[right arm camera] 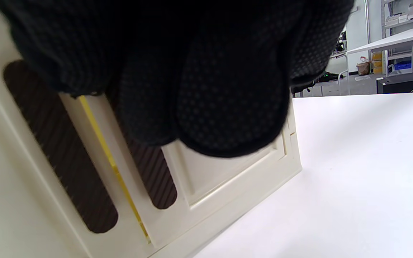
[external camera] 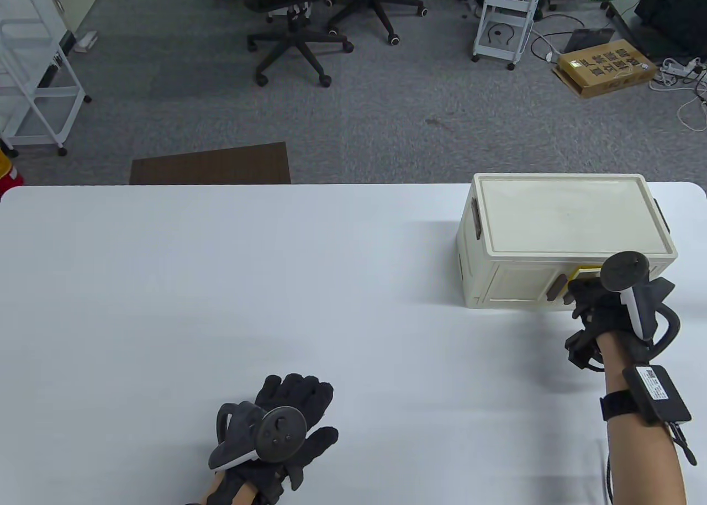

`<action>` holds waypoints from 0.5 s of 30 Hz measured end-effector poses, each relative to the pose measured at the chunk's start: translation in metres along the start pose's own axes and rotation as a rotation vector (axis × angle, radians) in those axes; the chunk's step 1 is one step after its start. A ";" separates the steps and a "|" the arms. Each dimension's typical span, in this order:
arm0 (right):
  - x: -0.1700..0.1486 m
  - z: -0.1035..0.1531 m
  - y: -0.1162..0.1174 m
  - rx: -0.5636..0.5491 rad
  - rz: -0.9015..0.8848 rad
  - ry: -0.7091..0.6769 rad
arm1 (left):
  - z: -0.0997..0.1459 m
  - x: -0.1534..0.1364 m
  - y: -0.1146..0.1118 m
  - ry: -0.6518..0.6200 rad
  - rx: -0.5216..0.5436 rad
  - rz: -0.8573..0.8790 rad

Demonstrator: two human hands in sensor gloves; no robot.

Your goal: Close cabinet door

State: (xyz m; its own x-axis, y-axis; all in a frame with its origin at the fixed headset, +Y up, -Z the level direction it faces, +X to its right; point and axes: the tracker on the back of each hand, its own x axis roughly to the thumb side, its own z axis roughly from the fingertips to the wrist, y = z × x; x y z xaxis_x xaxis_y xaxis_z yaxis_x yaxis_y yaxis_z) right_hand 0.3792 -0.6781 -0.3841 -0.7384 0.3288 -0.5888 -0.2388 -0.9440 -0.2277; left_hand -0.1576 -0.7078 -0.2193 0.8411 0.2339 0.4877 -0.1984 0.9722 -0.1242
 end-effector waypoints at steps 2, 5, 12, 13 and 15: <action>0.002 0.000 0.000 -0.003 0.007 0.003 | 0.000 0.000 0.000 0.000 -0.002 0.002; 0.004 -0.001 -0.001 0.003 0.020 0.009 | 0.000 0.000 0.000 -0.002 -0.004 0.001; 0.011 -0.005 -0.001 0.005 0.051 0.022 | -0.001 0.001 -0.001 -0.010 -0.016 0.008; 0.011 -0.005 -0.001 0.005 0.052 0.023 | -0.001 0.001 -0.001 -0.011 -0.017 0.009; 0.012 -0.005 -0.002 0.006 0.054 0.024 | -0.002 0.001 -0.001 -0.013 -0.017 0.006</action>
State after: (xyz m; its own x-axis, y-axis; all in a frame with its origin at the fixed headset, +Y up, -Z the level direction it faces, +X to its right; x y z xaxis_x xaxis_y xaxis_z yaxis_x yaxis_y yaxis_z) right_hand 0.3740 -0.6725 -0.3947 -0.7349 0.2777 -0.6187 -0.2028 -0.9606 -0.1902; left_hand -0.1556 -0.7088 -0.2201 0.8335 0.2400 0.4977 -0.1946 0.9705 -0.1420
